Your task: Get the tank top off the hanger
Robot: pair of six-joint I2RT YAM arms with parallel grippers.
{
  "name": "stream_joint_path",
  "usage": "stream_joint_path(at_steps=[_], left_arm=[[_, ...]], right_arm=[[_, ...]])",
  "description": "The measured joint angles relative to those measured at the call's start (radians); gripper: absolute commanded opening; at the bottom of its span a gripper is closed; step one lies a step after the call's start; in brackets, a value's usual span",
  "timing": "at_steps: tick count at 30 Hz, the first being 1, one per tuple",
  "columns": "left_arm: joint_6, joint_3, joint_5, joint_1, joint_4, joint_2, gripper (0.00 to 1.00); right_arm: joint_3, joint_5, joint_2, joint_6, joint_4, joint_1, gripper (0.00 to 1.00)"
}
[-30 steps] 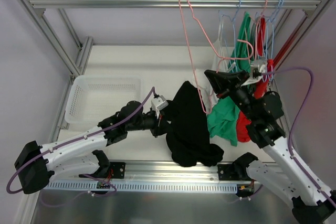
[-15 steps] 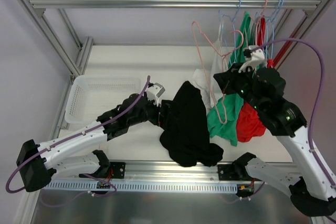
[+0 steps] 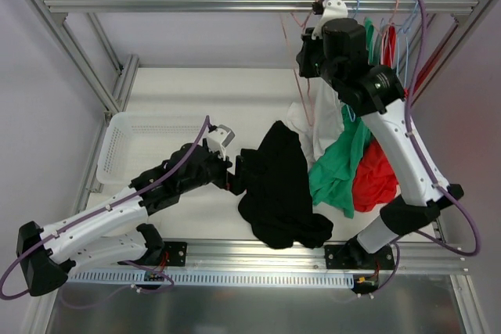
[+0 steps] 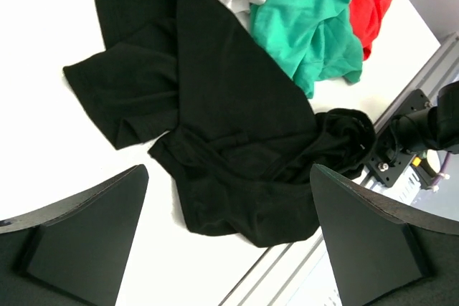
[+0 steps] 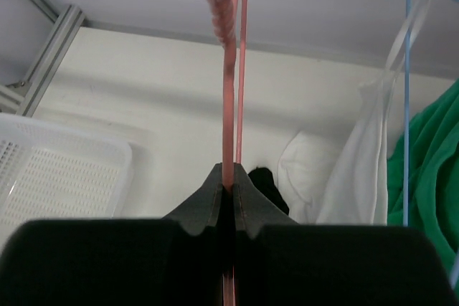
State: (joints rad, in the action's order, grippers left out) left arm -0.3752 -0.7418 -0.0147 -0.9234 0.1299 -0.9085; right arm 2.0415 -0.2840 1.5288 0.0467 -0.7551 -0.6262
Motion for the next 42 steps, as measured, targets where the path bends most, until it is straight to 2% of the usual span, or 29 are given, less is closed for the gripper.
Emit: stream_joint_path(at_steps=[2, 8, 14, 18, 19, 20, 21, 22, 24, 25, 26, 30, 38, 42], left_arm=[[0.0, 0.006, -0.009, 0.0, 0.013, 0.01, 0.99], [0.0, 0.021, -0.026, 0.0, 0.036, 0.023, 0.99], [-0.001, 0.021, -0.032, 0.0, 0.043, 0.002, 0.99], [-0.001, 0.021, -0.032, 0.0, 0.044, -0.018, 0.99], [-0.001, 0.021, -0.032, 0.0, 0.043, -0.024, 0.99], [-0.001, 0.021, -0.032, 0.0, 0.043, -0.031, 0.99], [-0.001, 0.021, -0.032, 0.0, 0.043, -0.038, 0.99], [-0.001, 0.021, -0.032, 0.0, 0.043, -0.05, 0.99], [0.0, 0.016, -0.032, -0.002, 0.044, -0.082, 0.99], [0.0, 0.009, -0.032, -0.006, 0.044, -0.108, 0.99], [0.0, -0.004, -0.033, -0.012, 0.045, -0.138, 0.99], [0.006, -0.076, -0.045, -0.041, 0.04, -0.297, 0.99], [0.032, -0.283, -0.04, -0.074, 0.032, -0.726, 0.99], [0.035, -0.378, -0.039, -0.1, 0.03, -0.917, 0.99]], right_arm=[[0.094, -0.016, 0.079, 0.013, -0.002, -0.004, 0.0], [0.237, -0.025, 0.257, 0.027, -0.02, -0.014, 0.0], [0.246, -0.054, 0.36, 0.028, -0.016, -0.015, 0.0], [0.231, -0.06, 0.359, 0.022, 0.003, -0.015, 0.01], [0.215, -0.058, 0.352, 0.021, 0.016, -0.015, 0.2], [0.191, -0.052, 0.34, 0.014, 0.034, -0.015, 0.28], [0.159, -0.044, 0.321, 0.013, 0.041, -0.015, 0.34], [0.12, -0.036, 0.299, 0.007, 0.041, -0.016, 0.54], [0.037, -0.017, 0.248, -0.004, 0.048, -0.016, 0.76], [0.006, -0.011, 0.225, -0.006, 0.042, -0.016, 0.94], [-0.033, -0.002, 0.195, -0.012, 0.044, -0.018, 0.99], [-0.206, 0.014, 0.016, -0.008, 0.04, -0.02, 1.0], [-0.546, 0.04, -0.55, 0.007, 0.058, -0.021, 1.0], [-0.651, 0.089, -0.771, 0.012, 0.035, -0.021, 0.99]])
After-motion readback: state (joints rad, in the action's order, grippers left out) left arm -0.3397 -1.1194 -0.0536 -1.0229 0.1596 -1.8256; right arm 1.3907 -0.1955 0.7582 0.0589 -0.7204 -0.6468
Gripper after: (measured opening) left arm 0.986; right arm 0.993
